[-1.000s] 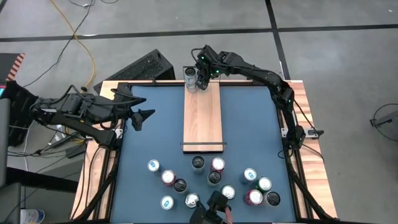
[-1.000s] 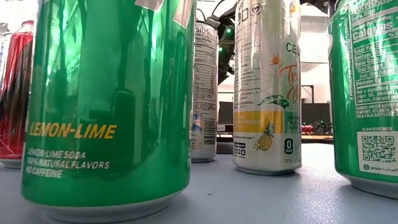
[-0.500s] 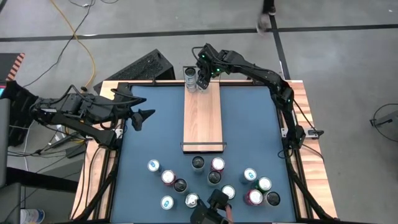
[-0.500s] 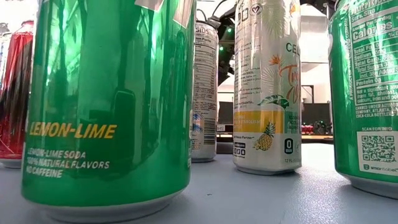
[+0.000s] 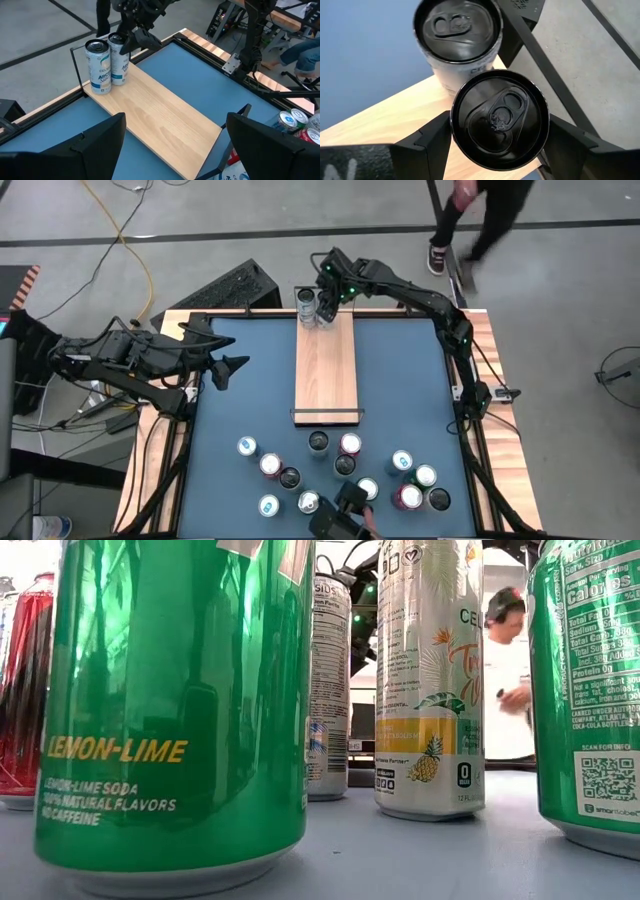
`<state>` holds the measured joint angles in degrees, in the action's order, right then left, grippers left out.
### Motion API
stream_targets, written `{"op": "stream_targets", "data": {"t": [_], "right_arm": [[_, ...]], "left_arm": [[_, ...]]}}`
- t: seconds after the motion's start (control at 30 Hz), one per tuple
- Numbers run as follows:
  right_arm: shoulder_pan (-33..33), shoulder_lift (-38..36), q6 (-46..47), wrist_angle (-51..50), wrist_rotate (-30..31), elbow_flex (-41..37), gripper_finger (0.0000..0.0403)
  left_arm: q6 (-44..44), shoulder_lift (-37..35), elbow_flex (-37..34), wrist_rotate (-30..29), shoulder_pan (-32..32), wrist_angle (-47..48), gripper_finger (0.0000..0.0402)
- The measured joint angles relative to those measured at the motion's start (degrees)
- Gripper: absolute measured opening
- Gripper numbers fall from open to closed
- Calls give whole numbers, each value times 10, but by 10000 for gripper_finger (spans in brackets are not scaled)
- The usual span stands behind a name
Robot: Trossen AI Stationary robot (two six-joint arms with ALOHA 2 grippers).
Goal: Place canned beverage on shelf
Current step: Put the bottom white blue soda can on the shelf aligned with the other white blue soda can
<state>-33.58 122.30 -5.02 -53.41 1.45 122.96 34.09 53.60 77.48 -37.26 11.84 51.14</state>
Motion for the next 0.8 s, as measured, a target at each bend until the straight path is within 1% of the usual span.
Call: {"op": "stream_targets", "data": {"t": [0.63,0.7,0.8], "right_arm": [[-4,-1,-16,-1,-24,0,273],[-4,-1,-19,0,-29,1,280],[-4,-4,-26,4,-31,2,302]], "left_arm": [[-4,0,0,0,0,0,332],[-4,0,0,0,0,0,332],[-4,0,0,0,0,0,332]]}}
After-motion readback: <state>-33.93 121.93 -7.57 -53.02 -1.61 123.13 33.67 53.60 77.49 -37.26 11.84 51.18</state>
